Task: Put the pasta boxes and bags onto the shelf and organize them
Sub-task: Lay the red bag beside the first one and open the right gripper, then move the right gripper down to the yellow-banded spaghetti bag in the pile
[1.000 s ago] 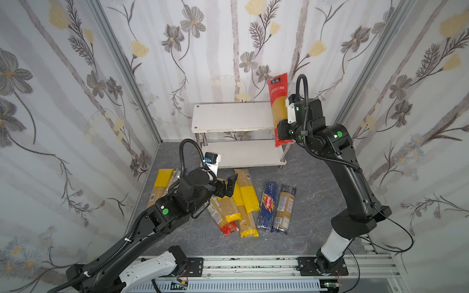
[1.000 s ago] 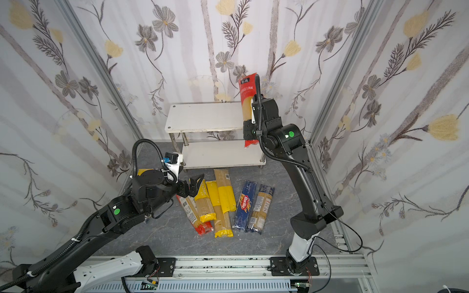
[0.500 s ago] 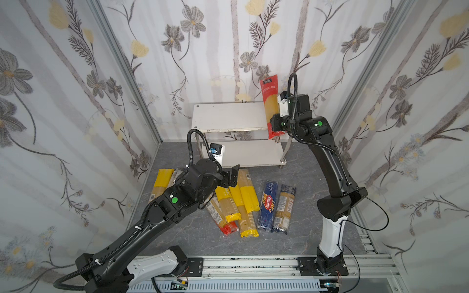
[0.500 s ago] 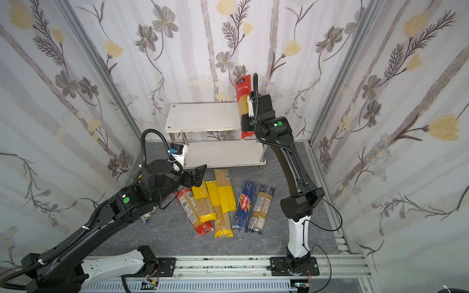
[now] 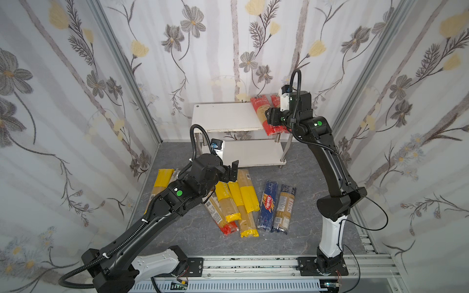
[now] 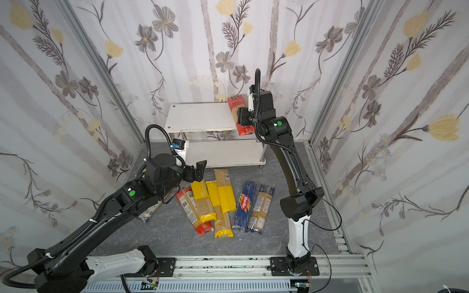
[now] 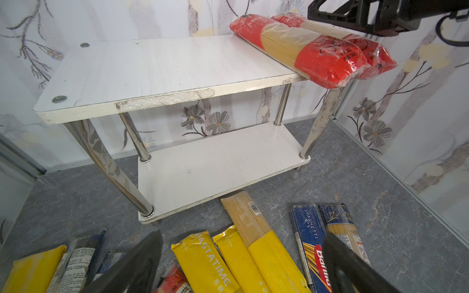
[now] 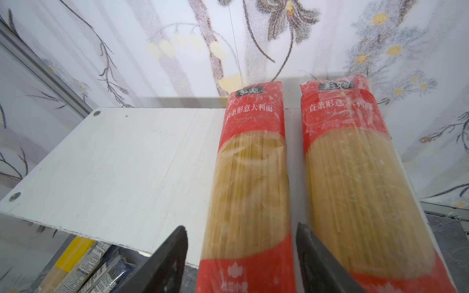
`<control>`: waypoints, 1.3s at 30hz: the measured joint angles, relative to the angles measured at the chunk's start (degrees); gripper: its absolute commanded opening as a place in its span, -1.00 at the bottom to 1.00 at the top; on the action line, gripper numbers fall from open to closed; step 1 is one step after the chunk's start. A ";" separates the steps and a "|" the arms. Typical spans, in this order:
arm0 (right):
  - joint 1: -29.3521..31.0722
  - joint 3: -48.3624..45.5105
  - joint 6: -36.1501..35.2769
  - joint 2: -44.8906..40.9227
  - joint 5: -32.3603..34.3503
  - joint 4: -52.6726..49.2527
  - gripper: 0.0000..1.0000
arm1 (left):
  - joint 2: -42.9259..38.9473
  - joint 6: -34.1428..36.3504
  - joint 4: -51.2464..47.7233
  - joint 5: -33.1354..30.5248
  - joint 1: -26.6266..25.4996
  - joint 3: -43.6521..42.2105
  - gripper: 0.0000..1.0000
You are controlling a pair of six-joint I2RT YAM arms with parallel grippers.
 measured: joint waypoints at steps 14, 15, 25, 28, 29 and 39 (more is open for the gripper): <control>5.38 -0.15 1.07 -8.90 6.21 -4.02 0.44 | -10.91 -2.62 0.04 2.14 0.22 -6.93 1.00; 6.54 -0.70 1.03 -9.55 7.13 -4.70 0.44 | -11.87 -3.10 0.07 2.51 0.22 -7.65 1.00; 17.35 -24.26 4.59 -25.09 15.41 -6.62 0.44 | -25.29 -10.86 -0.04 6.19 0.22 -17.79 1.00; 20.68 -37.97 8.26 -33.73 16.50 -4.42 0.44 | -28.26 -13.27 -0.17 7.04 0.22 -20.33 1.00; 21.66 -42.10 9.73 -36.50 16.50 -3.58 0.44 | -28.94 -14.12 -0.13 7.67 0.22 -21.11 1.00; 32.81 -71.47 24.24 -53.29 19.34 1.88 0.44 | -35.32 -22.69 -2.10 13.40 0.11 -29.97 1.00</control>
